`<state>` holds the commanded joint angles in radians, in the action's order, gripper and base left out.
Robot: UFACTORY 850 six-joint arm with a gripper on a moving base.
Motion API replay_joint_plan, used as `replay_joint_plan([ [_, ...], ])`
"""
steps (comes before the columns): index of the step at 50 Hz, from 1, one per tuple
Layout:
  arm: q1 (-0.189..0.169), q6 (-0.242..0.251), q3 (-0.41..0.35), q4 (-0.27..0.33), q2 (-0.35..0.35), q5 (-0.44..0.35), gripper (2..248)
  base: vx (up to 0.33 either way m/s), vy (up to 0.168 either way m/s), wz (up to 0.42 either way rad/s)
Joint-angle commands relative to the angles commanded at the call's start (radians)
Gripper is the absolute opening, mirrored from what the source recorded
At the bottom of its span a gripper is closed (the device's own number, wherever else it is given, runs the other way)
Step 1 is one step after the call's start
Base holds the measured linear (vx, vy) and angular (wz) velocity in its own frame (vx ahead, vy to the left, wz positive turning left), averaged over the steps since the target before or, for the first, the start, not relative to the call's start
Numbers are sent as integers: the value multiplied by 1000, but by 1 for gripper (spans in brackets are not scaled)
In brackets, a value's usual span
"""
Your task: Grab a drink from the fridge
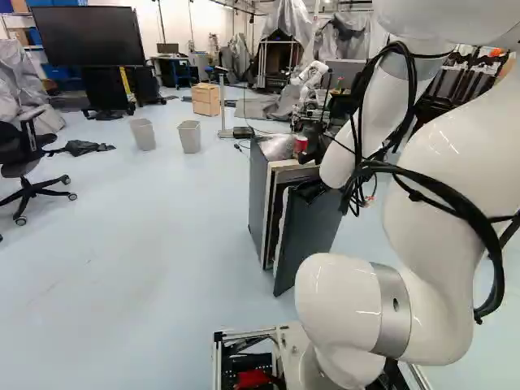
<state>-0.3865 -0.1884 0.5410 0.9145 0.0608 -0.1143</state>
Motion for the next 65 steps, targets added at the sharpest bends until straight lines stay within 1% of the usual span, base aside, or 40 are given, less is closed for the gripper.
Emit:
replay_joint_plan([
  [65,24,0,80,0,73,0,247,0,0,0],
])
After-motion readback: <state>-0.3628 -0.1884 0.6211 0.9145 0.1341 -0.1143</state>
